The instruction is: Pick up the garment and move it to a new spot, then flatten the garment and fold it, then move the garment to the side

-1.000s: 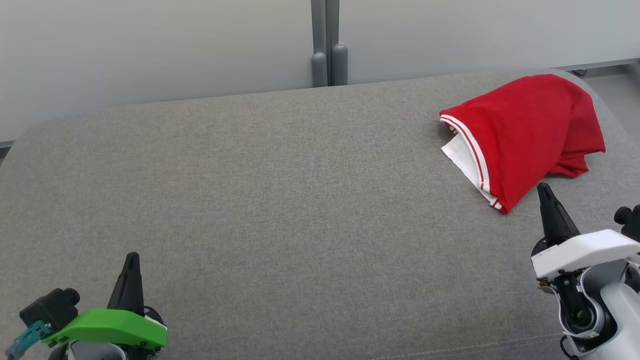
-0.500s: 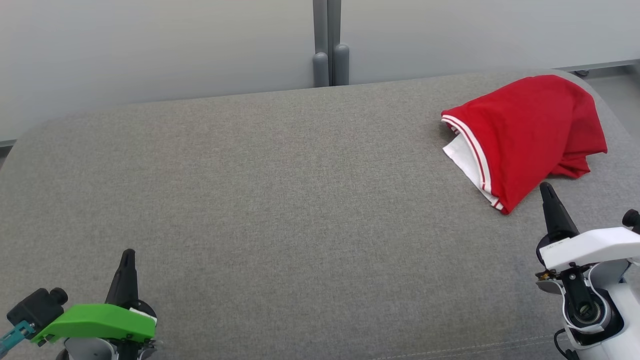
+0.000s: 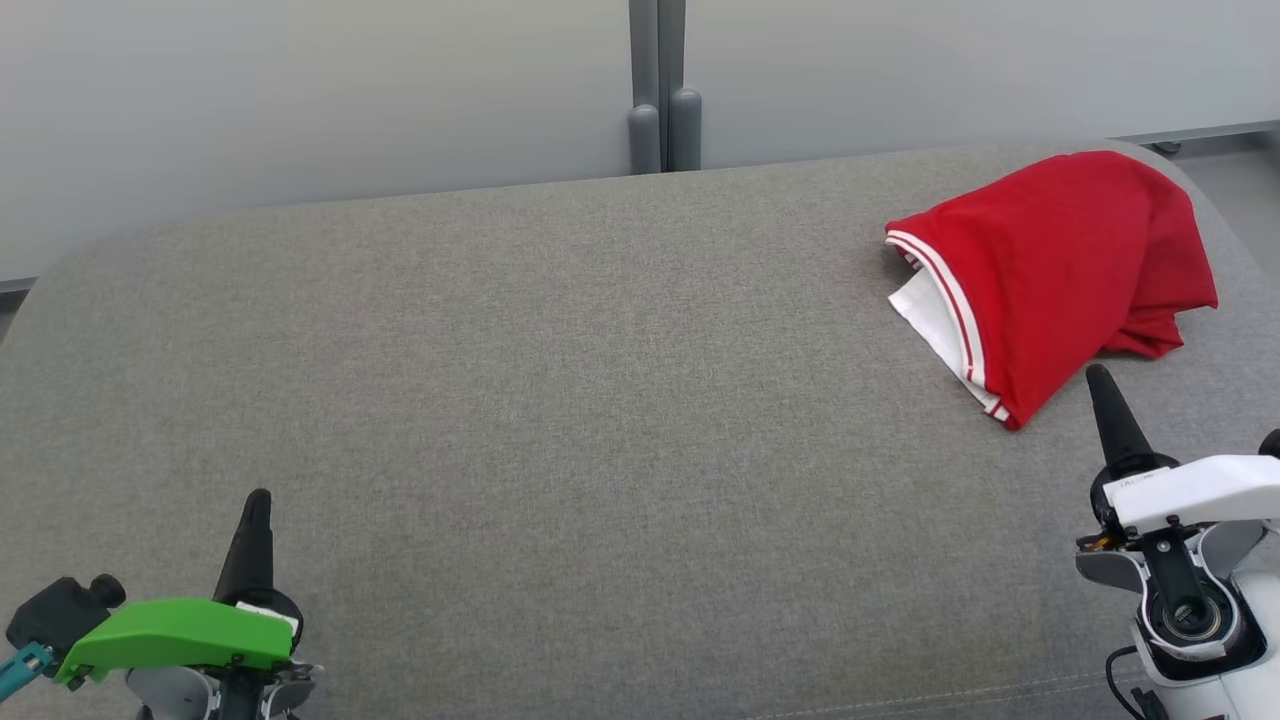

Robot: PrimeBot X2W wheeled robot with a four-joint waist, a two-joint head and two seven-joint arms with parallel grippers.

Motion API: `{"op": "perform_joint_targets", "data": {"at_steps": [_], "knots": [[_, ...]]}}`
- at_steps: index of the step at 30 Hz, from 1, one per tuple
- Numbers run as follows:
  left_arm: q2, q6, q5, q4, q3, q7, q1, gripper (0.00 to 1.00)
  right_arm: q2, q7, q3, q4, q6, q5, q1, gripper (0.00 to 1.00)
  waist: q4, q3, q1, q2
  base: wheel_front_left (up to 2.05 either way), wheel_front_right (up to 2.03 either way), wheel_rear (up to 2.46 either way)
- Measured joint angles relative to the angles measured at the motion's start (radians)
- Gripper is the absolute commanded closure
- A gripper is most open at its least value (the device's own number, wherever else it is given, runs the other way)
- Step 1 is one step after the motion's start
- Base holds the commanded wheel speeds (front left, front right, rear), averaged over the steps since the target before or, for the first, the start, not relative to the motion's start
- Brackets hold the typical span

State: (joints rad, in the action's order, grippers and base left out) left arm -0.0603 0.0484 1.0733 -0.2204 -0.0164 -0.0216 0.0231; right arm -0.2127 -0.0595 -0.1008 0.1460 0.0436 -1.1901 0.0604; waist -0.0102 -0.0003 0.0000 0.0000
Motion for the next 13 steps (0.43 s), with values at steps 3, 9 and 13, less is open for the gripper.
{"op": "perform_joint_targets", "data": {"at_steps": [3, 9, 13], "knots": [[0.004, 0.0, 0.04, 0.0, -0.008, 0.012, 0.002, 1.0, 0.012, 0.008, 0.015, 0.001, -0.004, -0.034, 0.0, 1.0, 0.001, 0.0, 0.0, 0.0, 0.0, 0.0, 0.0], [0.006, 0.0, 0.109, 0.0, -0.016, 0.03, 0.007, 1.0, 0.031, 0.03, 0.042, 0.004, -0.017, -0.093, 0.0, 1.0, 0.002, 0.0, 0.0, 0.0, 0.0, 0.0, 0.0], [0.007, 0.002, 0.159, 0.0, -0.02, 0.04, 0.016, 1.0, 0.048, 0.043, 0.064, 0.006, -0.02, -0.127, 0.0, 1.0, 0.003, 0.0, 0.0, 0.0, 0.0, 0.0, 0.0]]}}
